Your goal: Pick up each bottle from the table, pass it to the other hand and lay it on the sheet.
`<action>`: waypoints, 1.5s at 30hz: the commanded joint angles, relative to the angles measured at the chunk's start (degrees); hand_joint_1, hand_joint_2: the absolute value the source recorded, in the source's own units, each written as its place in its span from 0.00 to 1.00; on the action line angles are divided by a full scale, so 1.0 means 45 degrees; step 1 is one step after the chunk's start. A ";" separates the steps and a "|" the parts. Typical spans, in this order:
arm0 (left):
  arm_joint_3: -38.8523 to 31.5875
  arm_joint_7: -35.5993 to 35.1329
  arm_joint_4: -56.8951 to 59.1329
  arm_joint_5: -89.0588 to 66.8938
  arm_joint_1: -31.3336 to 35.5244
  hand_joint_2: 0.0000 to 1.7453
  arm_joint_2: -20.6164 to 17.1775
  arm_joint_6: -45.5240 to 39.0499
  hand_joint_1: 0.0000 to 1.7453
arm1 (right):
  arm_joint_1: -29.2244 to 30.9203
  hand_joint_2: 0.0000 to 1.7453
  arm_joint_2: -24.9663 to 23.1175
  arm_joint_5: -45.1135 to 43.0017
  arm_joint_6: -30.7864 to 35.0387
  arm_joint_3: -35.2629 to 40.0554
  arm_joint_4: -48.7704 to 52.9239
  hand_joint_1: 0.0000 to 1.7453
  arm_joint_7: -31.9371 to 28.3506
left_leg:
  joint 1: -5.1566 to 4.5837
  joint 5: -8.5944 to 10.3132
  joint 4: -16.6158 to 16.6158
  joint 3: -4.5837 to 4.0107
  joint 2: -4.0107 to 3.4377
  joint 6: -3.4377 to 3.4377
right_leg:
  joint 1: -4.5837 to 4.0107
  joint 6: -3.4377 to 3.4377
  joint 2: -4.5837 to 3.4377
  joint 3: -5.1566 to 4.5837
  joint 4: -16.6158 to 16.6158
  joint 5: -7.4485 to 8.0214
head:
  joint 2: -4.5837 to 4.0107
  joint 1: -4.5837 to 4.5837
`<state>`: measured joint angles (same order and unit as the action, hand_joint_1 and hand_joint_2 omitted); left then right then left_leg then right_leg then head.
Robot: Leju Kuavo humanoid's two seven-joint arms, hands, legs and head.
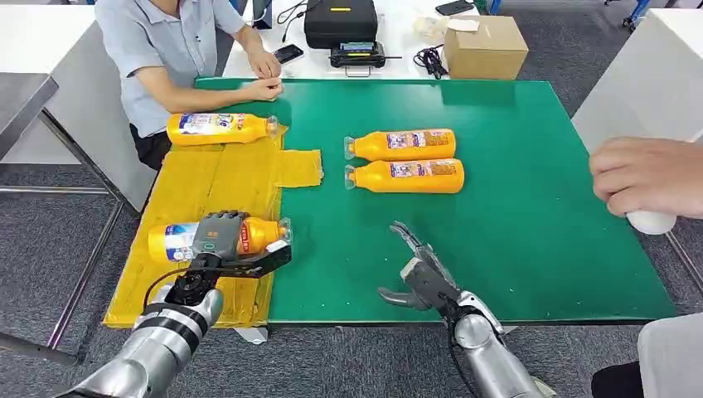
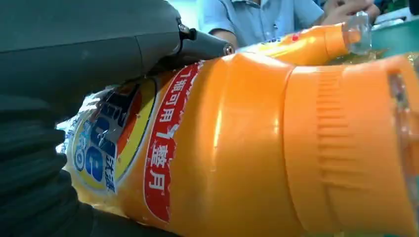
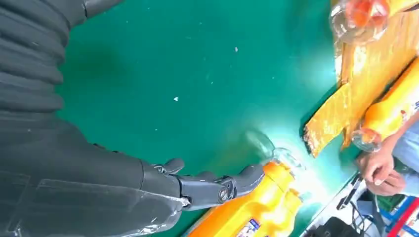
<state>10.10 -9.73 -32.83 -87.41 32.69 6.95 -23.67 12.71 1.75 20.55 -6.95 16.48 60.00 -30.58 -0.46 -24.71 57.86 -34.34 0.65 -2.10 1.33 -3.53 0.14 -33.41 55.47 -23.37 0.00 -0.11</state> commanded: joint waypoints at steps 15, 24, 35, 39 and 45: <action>0.0665 0.0701 0.2533 0.0633 0.1097 1.00 0.0031 0.1303 0.00 | 0.0110 1.00 -0.0053 0.0199 -0.0206 -0.0453 -0.0143 0.00 0.0072 | 0.0010 0.0001 -0.0004 0.0086 -0.0015 0.0022 | -0.0012 0.0026 -0.0007 0.0077 0.0000 0.0000 | 0.0000 0.0005; 0.0315 0.1354 0.2873 0.1732 0.1304 1.00 0.0137 0.3037 0.00 | 0.0215 1.00 -0.0130 0.0254 -0.0218 -0.0601 -0.0225 0.00 0.0015 | -0.0001 0.0000 -0.0013 0.0108 -0.0021 0.0017 | 0.0000 0.0021 -0.0015 0.0097 -0.0002 -0.0001 | 0.0000 0.0005; 0.0216 0.1938 0.2721 0.2671 0.1048 1.00 0.0261 0.2664 0.00 | 0.0218 1.00 -0.0203 0.0295 -0.0215 -0.0727 -0.0317 0.00 -0.0075 | 0.0011 -0.0005 -0.0019 0.0132 -0.0041 0.0030 | -0.0014 0.0039 -0.0031 0.0121 -0.0018 0.0002 | 0.0000 0.0005; 0.0109 0.2390 0.2659 0.3160 0.1034 1.00 0.0313 0.2751 0.00 | 0.0230 1.00 -0.0163 0.0309 -0.0196 -0.0746 -0.0345 0.00 -0.0090 | 0.0004 -0.0004 -0.0017 0.0126 -0.0031 0.0024 | -0.0007 0.0030 -0.0023 0.0115 -0.0010 -0.0002 | 0.0000 0.0005; 0.0976 0.3525 0.1493 0.3960 0.0858 1.00 0.0585 0.0961 0.00 | -0.0010 1.00 -0.0076 0.0303 -0.0150 -0.0887 -0.0170 0.00 -0.0172 | 0.0006 -0.0003 -0.0013 0.0121 -0.0008 0.0024 | -0.0008 0.0030 -0.0001 0.0118 -0.0008 -0.0006 | 0.0000 0.0005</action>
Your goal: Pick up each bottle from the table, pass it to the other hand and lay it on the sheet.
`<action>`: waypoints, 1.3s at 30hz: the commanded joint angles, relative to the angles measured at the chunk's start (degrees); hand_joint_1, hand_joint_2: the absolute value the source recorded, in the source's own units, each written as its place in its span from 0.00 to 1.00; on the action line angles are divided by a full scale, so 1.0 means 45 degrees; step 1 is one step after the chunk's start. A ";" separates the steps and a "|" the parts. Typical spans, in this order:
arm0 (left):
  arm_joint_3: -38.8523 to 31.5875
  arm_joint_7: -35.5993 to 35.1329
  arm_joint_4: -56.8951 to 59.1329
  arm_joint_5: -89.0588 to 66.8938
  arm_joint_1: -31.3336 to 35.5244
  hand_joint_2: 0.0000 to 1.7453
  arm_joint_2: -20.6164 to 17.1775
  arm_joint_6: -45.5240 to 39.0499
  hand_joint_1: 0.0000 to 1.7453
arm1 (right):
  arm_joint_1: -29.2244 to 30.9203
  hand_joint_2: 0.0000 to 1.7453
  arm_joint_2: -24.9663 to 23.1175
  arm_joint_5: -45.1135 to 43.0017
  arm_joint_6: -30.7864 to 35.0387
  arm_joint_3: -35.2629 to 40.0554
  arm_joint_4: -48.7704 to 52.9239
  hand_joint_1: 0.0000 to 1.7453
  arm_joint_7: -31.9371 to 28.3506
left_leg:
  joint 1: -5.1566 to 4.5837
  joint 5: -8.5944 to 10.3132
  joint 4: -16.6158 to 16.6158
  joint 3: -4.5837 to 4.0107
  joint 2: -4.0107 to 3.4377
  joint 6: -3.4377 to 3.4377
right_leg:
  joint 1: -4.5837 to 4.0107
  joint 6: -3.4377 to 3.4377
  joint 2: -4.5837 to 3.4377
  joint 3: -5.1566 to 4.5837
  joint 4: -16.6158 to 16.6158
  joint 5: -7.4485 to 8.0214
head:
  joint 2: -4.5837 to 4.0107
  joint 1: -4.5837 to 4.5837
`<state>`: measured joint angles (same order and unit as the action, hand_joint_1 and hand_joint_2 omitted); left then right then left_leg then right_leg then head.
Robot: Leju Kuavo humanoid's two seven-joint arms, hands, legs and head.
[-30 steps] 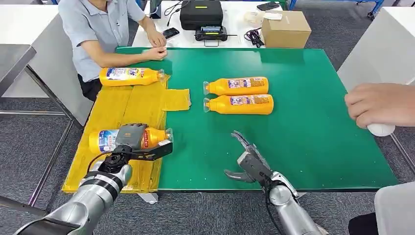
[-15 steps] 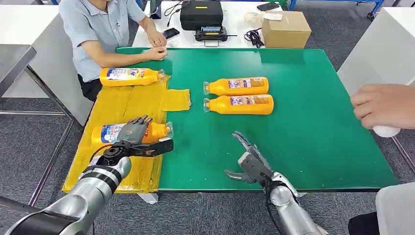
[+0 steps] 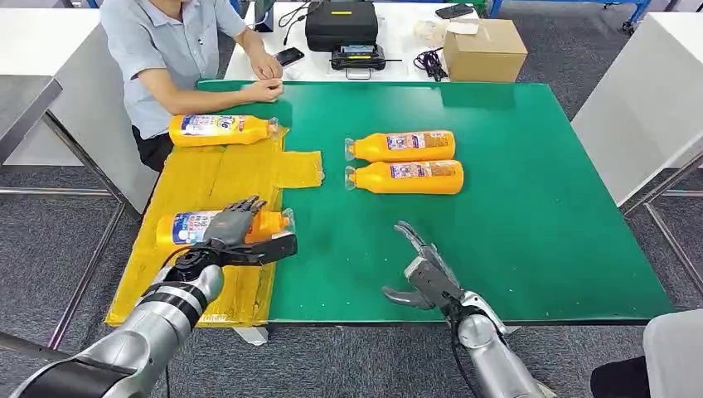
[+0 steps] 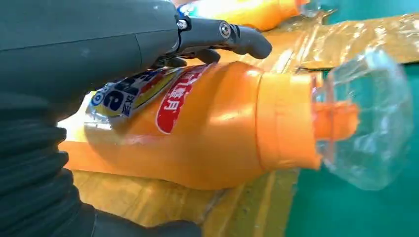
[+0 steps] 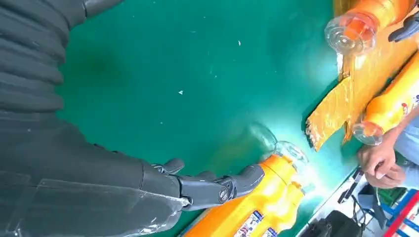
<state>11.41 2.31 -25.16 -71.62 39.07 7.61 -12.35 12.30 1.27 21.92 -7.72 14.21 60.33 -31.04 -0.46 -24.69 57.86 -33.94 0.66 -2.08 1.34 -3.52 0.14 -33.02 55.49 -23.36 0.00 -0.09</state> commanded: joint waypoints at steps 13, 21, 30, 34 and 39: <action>0.3329 0.1115 -0.3968 0.0885 -0.1997 1.00 0.0465 -0.5909 0.00 | -0.0348 1.00 0.0069 0.0016 0.0371 -0.0290 -0.0065 0.00 -0.0278 | 0.0017 -0.0022 0.0010 -0.0024 0.0021 0.0030 | -0.0021 0.0040 0.0018 -0.0014 0.0000 -0.0017 | 0.0000 0.0000; 0.3324 0.1118 -0.3958 0.0883 -0.2007 1.00 0.0446 -0.5927 0.00 | -0.0349 1.00 0.0067 0.0014 0.0373 -0.0288 -0.0070 0.00 -0.0281 | 0.0016 -0.0014 0.0006 -0.0040 0.0001 0.0018 | -0.0016 0.0025 0.0002 -0.0042 -0.0004 -0.0005 | 0.0000 0.0005; 0.3324 0.1118 -0.3958 0.0883 -0.2007 1.00 0.0446 -0.5927 0.00 | -0.0349 1.00 0.0067 0.0014 0.0373 -0.0288 -0.0070 0.00 -0.0281 | 0.0007 -0.0007 0.0001 -0.0054 0.0014 0.0014 | -0.0009 0.0020 0.0013 -0.0050 -0.0003 -0.0004 | 0.0000 0.0000; 0.2996 0.1028 -0.4621 -0.0027 -0.2288 1.00 0.0478 -0.6145 0.00 | -0.0268 1.00 0.0092 -0.0054 0.0460 -0.0231 -0.0180 0.00 -0.0329 | 0.0006 -0.0007 0.0001 -0.0053 0.0009 0.0014 | -0.0008 0.0021 0.0009 -0.0053 -0.0003 -0.0003 | 0.0000 0.0000; 0.2916 0.2088 -0.5838 0.0906 -0.3027 1.00 0.0795 -0.6145 0.00 | -0.0627 1.00 0.0090 -0.0038 0.0808 -0.0304 0.0230 0.00 -0.0463 | 0.0013 -0.0017 0.0003 -0.0040 -0.0001 0.0020 | -0.0015 0.0028 0.0001 -0.0039 -0.0006 -0.0009 | 0.0000 0.0000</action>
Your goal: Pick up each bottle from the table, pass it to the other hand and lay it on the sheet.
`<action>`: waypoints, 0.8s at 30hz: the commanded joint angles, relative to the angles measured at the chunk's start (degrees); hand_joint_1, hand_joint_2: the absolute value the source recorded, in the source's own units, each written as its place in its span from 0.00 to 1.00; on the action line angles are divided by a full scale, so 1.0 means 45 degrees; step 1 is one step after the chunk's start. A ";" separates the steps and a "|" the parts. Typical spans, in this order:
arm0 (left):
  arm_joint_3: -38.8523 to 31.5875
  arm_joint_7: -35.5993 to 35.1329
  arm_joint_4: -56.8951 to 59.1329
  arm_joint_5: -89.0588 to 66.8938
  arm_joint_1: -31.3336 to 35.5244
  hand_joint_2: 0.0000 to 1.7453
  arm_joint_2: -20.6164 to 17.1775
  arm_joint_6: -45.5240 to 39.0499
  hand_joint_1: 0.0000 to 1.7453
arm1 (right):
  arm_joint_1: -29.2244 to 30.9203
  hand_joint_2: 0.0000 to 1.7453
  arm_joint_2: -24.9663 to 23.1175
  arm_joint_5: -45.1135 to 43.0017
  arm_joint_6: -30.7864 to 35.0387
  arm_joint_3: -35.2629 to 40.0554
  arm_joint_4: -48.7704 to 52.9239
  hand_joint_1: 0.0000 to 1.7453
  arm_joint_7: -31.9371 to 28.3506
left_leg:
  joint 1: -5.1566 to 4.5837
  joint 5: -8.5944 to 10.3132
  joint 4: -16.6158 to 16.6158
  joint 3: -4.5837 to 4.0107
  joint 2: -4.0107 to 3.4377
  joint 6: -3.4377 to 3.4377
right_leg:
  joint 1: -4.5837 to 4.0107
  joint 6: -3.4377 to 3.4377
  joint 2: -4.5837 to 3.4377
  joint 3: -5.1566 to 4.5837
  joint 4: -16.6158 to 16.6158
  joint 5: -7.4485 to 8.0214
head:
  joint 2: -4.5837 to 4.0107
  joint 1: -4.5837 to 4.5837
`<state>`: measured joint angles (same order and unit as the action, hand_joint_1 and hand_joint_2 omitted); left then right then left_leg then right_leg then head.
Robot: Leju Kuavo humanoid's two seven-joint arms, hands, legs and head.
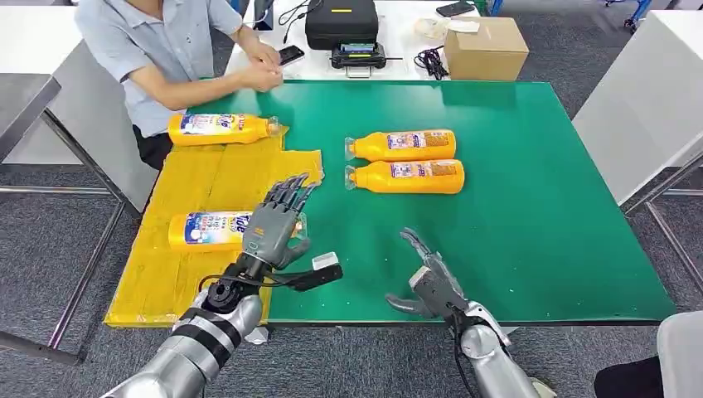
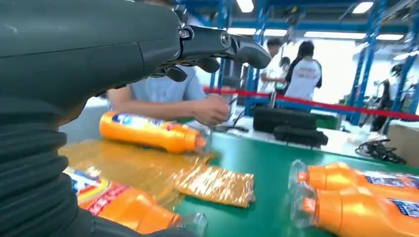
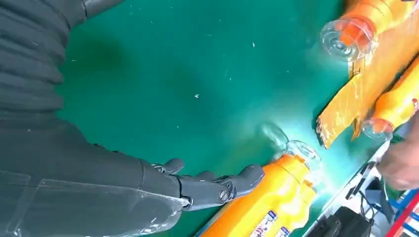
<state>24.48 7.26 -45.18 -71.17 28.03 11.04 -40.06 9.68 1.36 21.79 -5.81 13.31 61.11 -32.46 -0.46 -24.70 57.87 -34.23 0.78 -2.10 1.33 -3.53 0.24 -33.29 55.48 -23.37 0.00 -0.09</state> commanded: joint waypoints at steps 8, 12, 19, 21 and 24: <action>0.0926 0.3110 -0.4774 0.7700 -0.2620 1.00 0.0357 0.0536 0.00 | -0.1651 1.00 -0.0770 0.0893 0.4296 -0.1625 0.4205 0.00 -0.0297 | 0.0009 -0.0039 0.0020 0.0007 -0.0016 0.0030 | -0.0013 0.0038 -0.0009 0.0006 0.0018 -0.0034 | 0.0000 0.0000; 0.0695 0.3931 -0.5034 1.0344 -0.3044 0.00 0.0679 0.1118 0.00 | -0.1893 1.00 -0.1030 0.0268 0.4259 -0.1874 0.3877 0.00 -0.0565 | 0.0007 -0.0020 -0.0001 -0.0006 -0.0006 0.0025 | -0.0010 0.0029 0.0001 -0.0011 -0.0003 -0.0017 | 0.0000 0.0000; 0.1537 0.3944 -0.5989 1.3079 -0.3986 1.00 0.0621 0.2127 0.00 | -0.2607 1.00 0.0364 0.6244 0.8272 -0.0889 0.3463 0.00 0.1196 | 0.0003 -0.0014 -0.0010 0.0001 0.0010 0.0012 | -0.0006 0.0016 0.0016 0.0000 -0.0020 -0.0014 | 0.0000 0.0000; 0.2025 0.4078 -0.5726 1.3569 -0.3931 1.00 0.0459 0.2243 0.00 | -0.2482 1.00 0.0686 0.6955 0.8690 -0.0755 0.3195 0.00 0.1614 | 0.0009 -0.0022 -0.0005 0.0009 0.0009 0.0019 | -0.0012 0.0025 0.0017 0.0013 -0.0021 -0.0019 | 0.0000 0.0000; 0.2520 0.4025 -0.5360 1.3777 -0.3866 1.00 0.0396 0.2239 0.00 | -0.1888 1.00 0.1454 0.8416 0.8525 -0.0438 0.2518 0.00 0.2723 | 0.0009 -0.0025 -0.0005 0.0015 -0.0011 0.0022 | -0.0013 0.0029 -0.0004 0.0018 -0.0021 -0.0015 | 0.0000 0.0000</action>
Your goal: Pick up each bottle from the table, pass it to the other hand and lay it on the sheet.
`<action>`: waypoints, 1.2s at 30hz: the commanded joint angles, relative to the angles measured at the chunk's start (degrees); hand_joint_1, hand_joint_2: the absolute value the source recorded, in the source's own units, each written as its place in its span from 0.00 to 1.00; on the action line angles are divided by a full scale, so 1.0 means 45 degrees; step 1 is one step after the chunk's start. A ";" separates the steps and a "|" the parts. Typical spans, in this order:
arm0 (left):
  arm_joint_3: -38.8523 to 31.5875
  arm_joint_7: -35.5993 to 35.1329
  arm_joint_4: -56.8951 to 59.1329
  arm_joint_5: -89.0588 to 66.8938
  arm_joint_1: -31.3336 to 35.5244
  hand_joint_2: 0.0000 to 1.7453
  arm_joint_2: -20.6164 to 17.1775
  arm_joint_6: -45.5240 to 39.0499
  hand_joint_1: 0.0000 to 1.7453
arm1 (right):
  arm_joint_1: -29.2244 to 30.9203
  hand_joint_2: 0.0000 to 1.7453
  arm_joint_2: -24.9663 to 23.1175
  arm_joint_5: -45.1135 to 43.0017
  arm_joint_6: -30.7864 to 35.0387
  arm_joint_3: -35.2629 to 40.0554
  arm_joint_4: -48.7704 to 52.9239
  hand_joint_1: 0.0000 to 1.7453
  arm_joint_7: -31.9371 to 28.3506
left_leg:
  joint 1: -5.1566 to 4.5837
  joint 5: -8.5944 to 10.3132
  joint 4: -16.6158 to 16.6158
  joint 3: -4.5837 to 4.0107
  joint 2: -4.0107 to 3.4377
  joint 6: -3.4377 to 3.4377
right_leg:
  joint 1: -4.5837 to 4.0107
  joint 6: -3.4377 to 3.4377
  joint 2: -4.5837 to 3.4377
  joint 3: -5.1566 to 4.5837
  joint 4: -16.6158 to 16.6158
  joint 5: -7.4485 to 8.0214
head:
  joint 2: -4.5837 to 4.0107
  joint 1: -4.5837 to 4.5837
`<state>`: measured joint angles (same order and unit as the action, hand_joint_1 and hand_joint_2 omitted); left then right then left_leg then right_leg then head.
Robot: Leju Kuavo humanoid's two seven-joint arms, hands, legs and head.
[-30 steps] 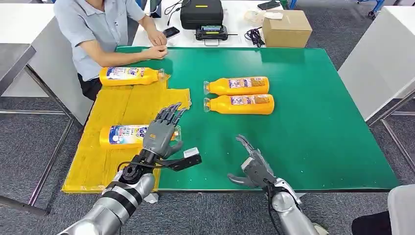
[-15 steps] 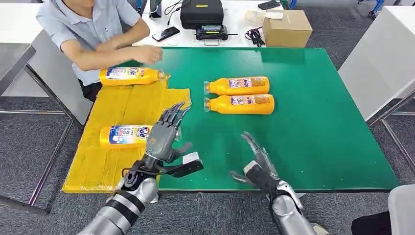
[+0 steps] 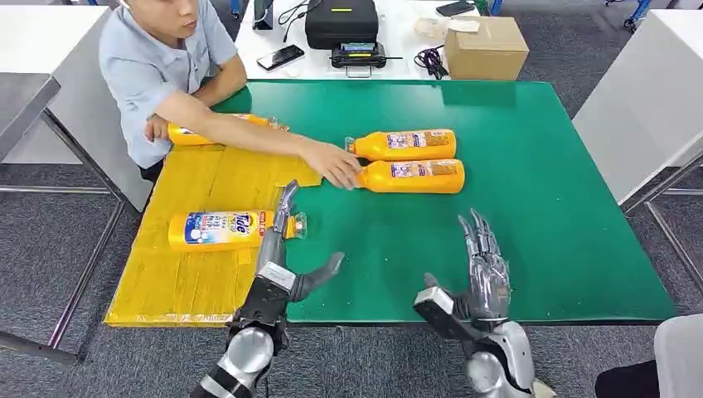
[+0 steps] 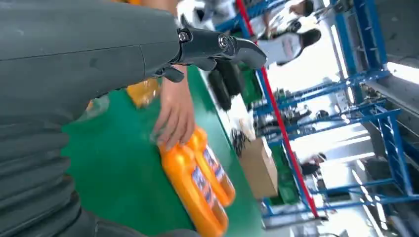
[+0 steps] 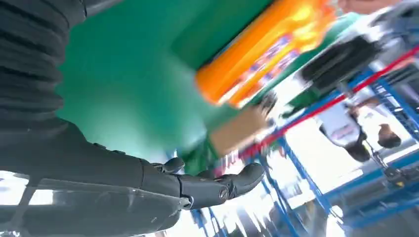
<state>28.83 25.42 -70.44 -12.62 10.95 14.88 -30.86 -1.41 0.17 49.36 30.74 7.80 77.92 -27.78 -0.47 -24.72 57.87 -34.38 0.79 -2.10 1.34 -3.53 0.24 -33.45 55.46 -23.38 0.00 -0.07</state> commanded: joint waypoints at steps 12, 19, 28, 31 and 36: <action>0.1907 -0.0576 0.0203 0.1372 0.0196 1.00 -0.0486 0.0122 0.00 | 0.2125 1.00 0.3068 0.2545 -0.2286 0.1661 -0.3150 0.00 0.2742 | 0.0031 -0.0042 0.0002 0.0086 -0.0066 0.0043 | -0.0038 0.0057 -0.0050 0.0083 -0.0023 -0.0013 | 0.0000 0.0000; 0.1898 -0.0574 0.0201 0.1373 0.0197 1.00 -0.0506 0.0125 0.00 | 0.2115 1.00 0.3015 0.2548 -0.2286 0.1675 -0.3148 0.00 0.2777 | 0.0007 -0.0007 -0.0009 0.0026 -0.0014 0.0017 | -0.0010 0.0022 -0.0013 0.0027 -0.0013 0.0000 | 0.0000 0.0000; 0.1788 -0.0382 0.0034 0.0546 0.0262 1.00 -0.0442 -0.0585 0.00 | 0.2661 1.00 0.3178 0.2662 -0.3156 0.2413 -0.3188 0.00 0.3111 | 0.0010 -0.0015 0.0004 0.0028 -0.0048 0.0024 | -0.0014 0.0030 -0.0043 0.0023 -0.0005 0.0003 | 0.0000 0.0000; 0.1867 -0.0466 0.0269 0.0497 0.0312 1.00 -0.0351 -0.0392 0.00 | 0.2626 1.00 0.3269 0.2276 -0.3695 0.2684 -0.2849 0.00 0.3340 | 0.0007 -0.0007 -0.0004 0.0019 -0.0029 0.0016 | -0.0010 0.0022 -0.0026 0.0017 -0.0009 0.0004 | 0.0000 -0.0005; 0.1996 -0.0506 0.0470 0.0376 0.0478 1.00 -0.0263 -0.0326 0.00 | 0.2849 1.00 0.3838 0.1644 -0.4711 0.3136 -0.2513 0.00 0.3529 | 0.0006 -0.0012 -0.0001 0.0028 -0.0021 0.0020 | -0.0010 0.0027 -0.0017 0.0026 -0.0006 -0.0005 | 0.0000 0.0000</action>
<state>35.87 23.69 -71.14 -10.40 10.25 14.88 -32.87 7.66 14.14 59.32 14.11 16.46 67.12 -12.96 -0.48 -24.71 57.87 -34.40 0.81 -2.11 1.35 -3.54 0.24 -33.44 55.45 -23.37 0.00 -0.07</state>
